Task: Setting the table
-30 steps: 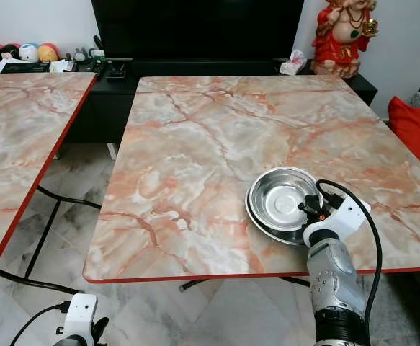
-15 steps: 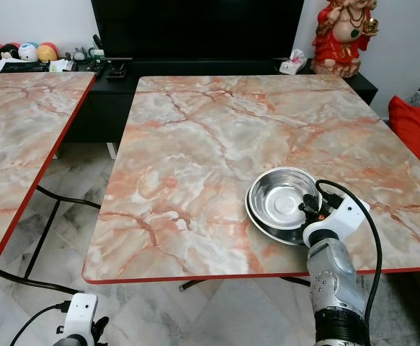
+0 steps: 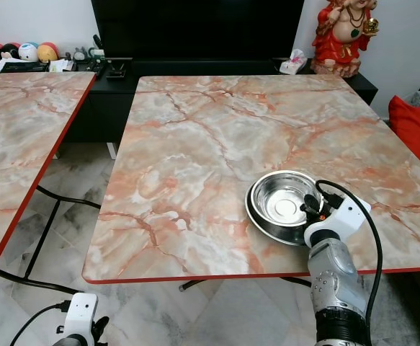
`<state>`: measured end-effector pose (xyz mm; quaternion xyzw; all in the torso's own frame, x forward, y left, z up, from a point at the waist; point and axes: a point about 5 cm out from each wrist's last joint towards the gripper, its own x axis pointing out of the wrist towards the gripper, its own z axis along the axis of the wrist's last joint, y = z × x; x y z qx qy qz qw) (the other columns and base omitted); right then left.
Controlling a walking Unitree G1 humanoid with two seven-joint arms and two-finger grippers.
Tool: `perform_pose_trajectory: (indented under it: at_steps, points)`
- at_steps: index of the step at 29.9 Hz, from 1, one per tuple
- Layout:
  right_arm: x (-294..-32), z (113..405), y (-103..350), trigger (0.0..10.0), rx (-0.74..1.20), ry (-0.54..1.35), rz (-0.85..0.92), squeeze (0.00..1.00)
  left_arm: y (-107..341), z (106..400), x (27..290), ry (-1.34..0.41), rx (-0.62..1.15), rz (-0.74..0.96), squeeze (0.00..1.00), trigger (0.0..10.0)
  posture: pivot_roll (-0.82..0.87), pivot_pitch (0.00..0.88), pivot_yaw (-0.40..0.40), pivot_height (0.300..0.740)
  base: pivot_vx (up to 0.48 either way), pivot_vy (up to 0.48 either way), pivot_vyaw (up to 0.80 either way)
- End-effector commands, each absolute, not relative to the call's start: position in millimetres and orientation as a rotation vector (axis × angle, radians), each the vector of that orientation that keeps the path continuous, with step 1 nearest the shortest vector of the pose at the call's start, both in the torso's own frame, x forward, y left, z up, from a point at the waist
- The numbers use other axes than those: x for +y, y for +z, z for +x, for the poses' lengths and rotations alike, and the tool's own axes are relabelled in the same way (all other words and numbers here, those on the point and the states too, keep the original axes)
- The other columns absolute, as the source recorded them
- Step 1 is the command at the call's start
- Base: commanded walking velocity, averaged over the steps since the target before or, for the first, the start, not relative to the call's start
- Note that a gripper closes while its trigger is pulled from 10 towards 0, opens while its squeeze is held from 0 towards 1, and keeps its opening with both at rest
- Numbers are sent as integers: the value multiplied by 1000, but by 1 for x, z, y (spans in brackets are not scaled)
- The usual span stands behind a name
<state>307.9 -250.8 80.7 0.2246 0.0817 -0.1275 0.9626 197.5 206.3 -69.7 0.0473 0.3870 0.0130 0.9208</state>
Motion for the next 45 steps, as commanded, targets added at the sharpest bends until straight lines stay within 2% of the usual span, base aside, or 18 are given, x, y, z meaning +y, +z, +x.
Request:
perform_pose_trajectory:
  at_steps: [1,15,16,17,25,26,27,28,29,45]
  points:
    - [-255,310,85,10000,150,-273,442,0,-71,196,207,19,811,115,0,10000,57,0,-21,740,0,0,0]
    - [-251,309,81,10000,181,-265,412,0,-71,196,206,17,811,117,0,10000,59,0,-21,740,0,0,0]
    - [-251,310,81,10000,181,-265,407,502,-71,196,206,17,811,118,0,10000,58,0,-22,740,0,0,0]
    - [-251,310,81,10000,181,-265,404,529,-71,196,206,16,811,118,0,10000,58,0,-22,740,0,0,0]
    - [-254,310,81,10000,184,-275,381,490,-70,197,206,17,807,117,0,10000,57,0,-22,740,0,0,0]
    - [-254,310,81,10000,182,-277,378,306,-70,197,206,17,806,117,0,10000,57,0,-21,740,0,0,0]
    - [-254,310,81,10000,182,-277,378,306,-70,197,206,17,806,117,0,10000,57,0,-21,740,0,0,0]
    - [-254,310,81,10000,181,-277,376,243,-70,197,206,17,806,117,0,10000,57,0,-21,740,0,0,0]
    - [-255,310,81,10000,181,-277,371,0,-70,197,206,17,805,117,0,10000,57,0,-21,740,0,0,0]
    - [-256,310,82,10000,186,-279,307,0,-69,199,205,16,798,115,0,10000,55,0,-21,740,0,0,0]
